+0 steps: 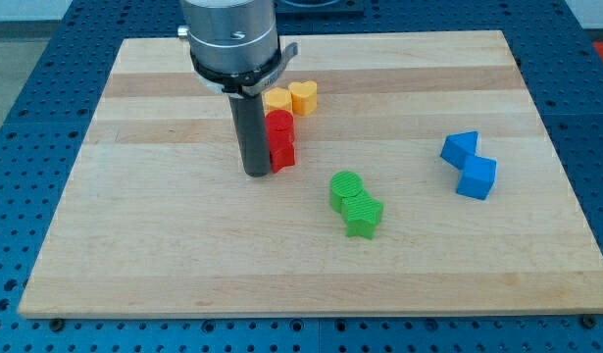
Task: Place the yellow hexagon to the right of the red star
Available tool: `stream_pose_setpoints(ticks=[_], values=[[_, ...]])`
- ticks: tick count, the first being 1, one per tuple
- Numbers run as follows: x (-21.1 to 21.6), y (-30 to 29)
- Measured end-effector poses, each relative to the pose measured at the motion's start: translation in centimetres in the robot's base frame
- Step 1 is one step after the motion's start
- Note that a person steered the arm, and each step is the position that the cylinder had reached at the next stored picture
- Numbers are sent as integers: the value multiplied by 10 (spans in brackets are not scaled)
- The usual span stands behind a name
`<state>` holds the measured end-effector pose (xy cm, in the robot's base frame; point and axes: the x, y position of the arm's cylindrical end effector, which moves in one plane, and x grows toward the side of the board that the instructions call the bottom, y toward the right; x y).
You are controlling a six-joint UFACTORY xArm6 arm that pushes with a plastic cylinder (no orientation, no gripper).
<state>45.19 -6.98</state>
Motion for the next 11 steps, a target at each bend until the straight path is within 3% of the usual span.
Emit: stream_pose_setpoints(ticks=[4, 5, 6, 7, 11], values=[[-9, -42], [-65, -50], [-126, -22], [-151, -8], [-101, 39]])
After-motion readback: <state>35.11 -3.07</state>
